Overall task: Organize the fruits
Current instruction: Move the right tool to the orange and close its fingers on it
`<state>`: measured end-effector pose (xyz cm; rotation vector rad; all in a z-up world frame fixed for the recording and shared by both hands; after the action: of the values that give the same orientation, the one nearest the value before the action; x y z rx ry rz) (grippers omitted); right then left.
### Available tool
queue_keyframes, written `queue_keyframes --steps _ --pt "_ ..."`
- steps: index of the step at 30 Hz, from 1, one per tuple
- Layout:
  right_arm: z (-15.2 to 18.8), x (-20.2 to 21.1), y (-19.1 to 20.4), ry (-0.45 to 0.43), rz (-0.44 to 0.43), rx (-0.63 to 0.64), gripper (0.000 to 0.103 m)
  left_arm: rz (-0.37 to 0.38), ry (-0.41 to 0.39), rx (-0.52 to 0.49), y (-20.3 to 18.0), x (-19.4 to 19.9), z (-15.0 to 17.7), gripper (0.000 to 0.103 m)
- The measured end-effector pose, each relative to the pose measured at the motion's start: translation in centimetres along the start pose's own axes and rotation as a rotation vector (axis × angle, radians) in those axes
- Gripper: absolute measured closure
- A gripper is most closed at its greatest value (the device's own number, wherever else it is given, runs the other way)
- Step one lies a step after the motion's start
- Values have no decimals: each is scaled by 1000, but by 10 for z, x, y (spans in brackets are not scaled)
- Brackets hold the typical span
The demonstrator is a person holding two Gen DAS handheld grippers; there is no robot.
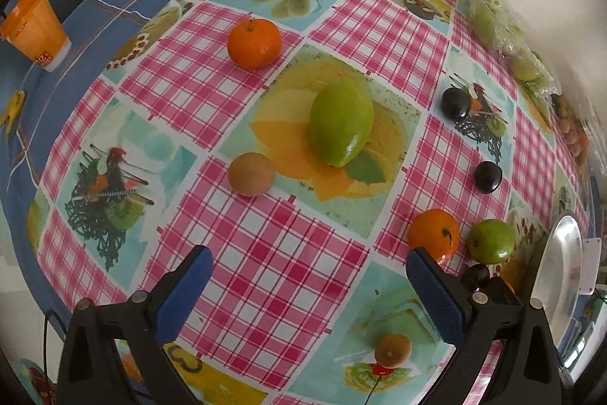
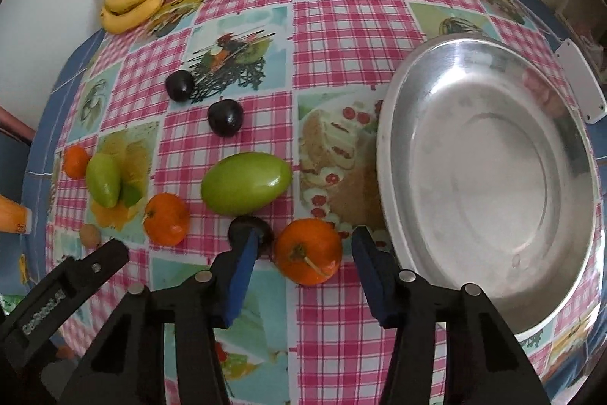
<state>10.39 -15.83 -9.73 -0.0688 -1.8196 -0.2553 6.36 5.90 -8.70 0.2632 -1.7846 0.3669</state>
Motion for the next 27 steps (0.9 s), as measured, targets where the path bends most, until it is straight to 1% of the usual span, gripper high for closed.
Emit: queue_keyframes --steps 5,6,7,9,14,21,27 --pt "-1 -1 -1 -3 -8 -13 53 11 10 0 -1 -3 -1 0" --pt "0 -1 -1 0 -17 -17 55 13 13 0 -1 -3 0 0" --pt "0 0 -1 -1 -25 -20 60 13 14 0 -1 -3 0 0" --pt "0 1 0 -5 -22 -17 65 13 14 -2 -2 -2 1 0" --pt "5 3 -1 5 -43 -23 65 36 19 -33 -12 0 6 0" --pt "17 13 -7 20 -63 -33 65 89 58 -84 -31 -6 17 1" --pt "31 19 -18 50 -81 -62 65 115 60 -126 -46 -6 29 2"
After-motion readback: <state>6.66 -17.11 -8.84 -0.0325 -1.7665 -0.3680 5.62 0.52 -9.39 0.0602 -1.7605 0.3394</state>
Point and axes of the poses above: each gripper's, at about its wrist camera, not at the fingertips, and x roughly against the way its jaws point, y to its left, z to its underside, the point moved 5 cm from there along -x, roughly the way its jaws point, and after that the axes turned 5 degrees about -x, right-handed, at the moved point
